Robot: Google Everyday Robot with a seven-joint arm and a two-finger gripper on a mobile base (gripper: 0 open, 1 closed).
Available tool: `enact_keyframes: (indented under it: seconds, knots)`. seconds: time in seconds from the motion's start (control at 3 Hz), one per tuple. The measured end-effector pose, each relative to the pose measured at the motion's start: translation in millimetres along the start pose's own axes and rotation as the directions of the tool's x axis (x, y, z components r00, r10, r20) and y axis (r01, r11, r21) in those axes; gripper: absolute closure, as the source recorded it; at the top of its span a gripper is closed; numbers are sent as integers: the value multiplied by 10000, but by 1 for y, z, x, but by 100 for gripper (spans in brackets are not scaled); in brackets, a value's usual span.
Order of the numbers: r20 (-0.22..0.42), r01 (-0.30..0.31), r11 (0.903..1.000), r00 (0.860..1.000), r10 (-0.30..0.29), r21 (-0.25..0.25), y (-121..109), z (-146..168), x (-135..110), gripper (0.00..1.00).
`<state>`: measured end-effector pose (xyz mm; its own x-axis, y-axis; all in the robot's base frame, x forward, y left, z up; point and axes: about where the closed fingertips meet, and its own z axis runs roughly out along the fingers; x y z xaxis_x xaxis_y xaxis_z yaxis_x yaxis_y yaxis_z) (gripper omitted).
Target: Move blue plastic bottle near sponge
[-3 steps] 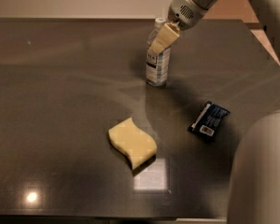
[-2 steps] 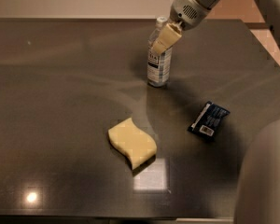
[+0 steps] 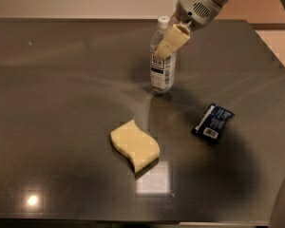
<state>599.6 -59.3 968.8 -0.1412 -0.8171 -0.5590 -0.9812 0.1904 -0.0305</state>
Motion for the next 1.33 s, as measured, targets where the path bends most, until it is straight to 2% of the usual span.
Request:
enact_keyframes:
  seconds: [0.33,0.67,1.0,1.33]
  knots:
    - [93,772,9959,9970,-768,-477,39,-7,-4,100]
    - [435,1530,9837,9878,-1495,-949,75,-8,-7,100]
    - [728,2106,9668,9767,-2019,-1444,105,-6,-7,100]
    - [833,2406,9548,9698,-2292,-1746,123,-1,-4,84]
